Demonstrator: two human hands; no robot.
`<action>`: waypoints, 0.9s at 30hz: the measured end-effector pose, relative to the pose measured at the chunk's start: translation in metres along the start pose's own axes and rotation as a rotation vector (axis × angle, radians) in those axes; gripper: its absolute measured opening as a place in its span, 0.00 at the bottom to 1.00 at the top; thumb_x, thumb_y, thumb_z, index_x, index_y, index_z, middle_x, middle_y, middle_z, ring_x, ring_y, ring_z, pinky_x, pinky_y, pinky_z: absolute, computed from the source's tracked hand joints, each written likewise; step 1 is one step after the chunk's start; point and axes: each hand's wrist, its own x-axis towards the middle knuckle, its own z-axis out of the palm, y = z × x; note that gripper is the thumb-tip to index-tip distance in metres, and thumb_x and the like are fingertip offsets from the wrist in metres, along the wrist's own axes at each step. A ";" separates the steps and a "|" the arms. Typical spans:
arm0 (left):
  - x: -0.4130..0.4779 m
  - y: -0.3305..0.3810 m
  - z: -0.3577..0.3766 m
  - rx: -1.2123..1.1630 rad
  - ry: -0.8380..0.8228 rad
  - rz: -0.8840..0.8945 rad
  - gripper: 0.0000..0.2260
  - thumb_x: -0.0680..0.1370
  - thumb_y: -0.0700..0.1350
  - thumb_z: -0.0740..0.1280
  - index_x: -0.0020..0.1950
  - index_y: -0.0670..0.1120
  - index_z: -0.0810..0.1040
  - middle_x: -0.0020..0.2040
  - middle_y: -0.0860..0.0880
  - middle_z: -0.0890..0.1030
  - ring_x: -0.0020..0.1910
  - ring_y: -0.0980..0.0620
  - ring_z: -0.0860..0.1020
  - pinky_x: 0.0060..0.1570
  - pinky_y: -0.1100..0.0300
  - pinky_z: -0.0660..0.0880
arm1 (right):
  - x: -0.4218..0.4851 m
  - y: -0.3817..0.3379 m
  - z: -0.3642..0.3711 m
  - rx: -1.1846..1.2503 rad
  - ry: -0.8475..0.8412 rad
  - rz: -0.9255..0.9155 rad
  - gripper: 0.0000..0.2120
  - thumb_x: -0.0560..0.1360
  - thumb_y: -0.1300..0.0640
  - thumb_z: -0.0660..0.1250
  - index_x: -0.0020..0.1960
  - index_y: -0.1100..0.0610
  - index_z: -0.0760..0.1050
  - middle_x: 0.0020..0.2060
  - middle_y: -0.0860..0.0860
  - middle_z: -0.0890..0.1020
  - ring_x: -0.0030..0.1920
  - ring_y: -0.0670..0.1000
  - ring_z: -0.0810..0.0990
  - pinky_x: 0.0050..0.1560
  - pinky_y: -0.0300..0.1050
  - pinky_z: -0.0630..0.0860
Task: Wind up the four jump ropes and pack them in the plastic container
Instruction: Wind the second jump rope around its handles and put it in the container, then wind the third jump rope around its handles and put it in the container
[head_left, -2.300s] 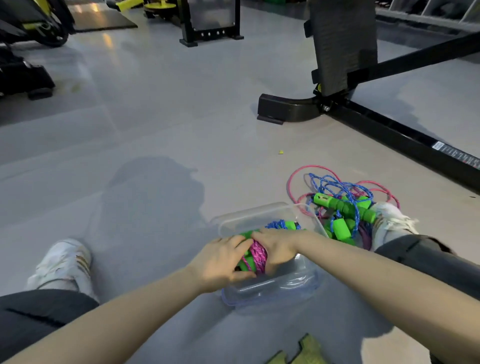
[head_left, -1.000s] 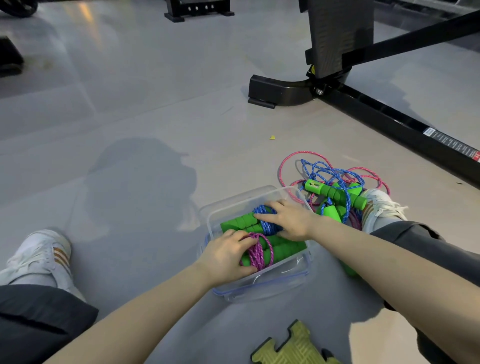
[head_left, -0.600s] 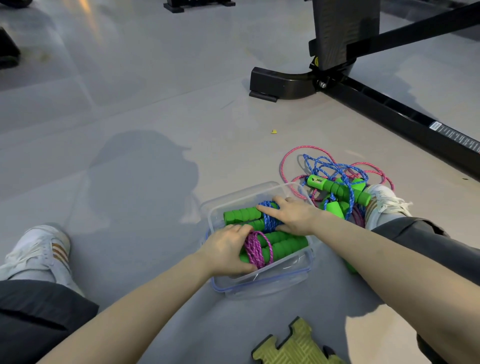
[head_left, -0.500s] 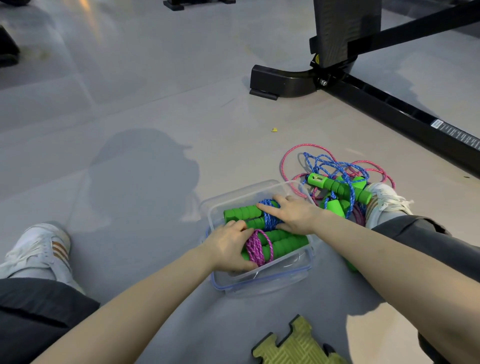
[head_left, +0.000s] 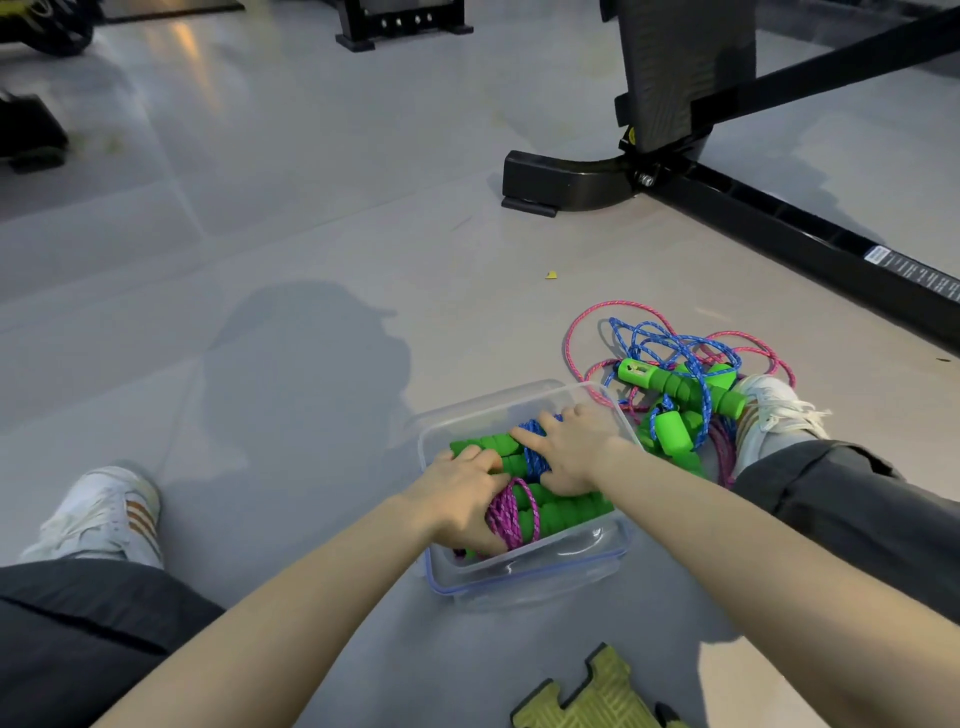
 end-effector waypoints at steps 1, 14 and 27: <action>-0.002 -0.002 -0.001 0.039 0.004 0.011 0.34 0.71 0.63 0.67 0.72 0.49 0.67 0.66 0.48 0.67 0.66 0.48 0.63 0.65 0.54 0.63 | -0.002 -0.004 0.000 -0.004 0.007 0.013 0.31 0.78 0.45 0.50 0.77 0.49 0.42 0.74 0.59 0.57 0.69 0.62 0.64 0.66 0.53 0.61; -0.037 -0.012 0.003 -0.575 0.397 -0.659 0.26 0.81 0.48 0.59 0.75 0.40 0.54 0.69 0.38 0.68 0.65 0.39 0.70 0.60 0.49 0.68 | -0.040 0.011 0.024 0.885 0.281 0.615 0.25 0.77 0.61 0.57 0.72 0.60 0.55 0.60 0.62 0.74 0.58 0.63 0.74 0.48 0.53 0.72; -0.054 -0.023 0.026 -0.425 0.343 -0.634 0.27 0.78 0.35 0.54 0.77 0.41 0.50 0.57 0.40 0.77 0.53 0.39 0.77 0.46 0.50 0.72 | -0.047 -0.006 0.029 1.001 0.093 0.581 0.23 0.75 0.65 0.53 0.69 0.60 0.58 0.58 0.64 0.76 0.55 0.64 0.79 0.54 0.57 0.76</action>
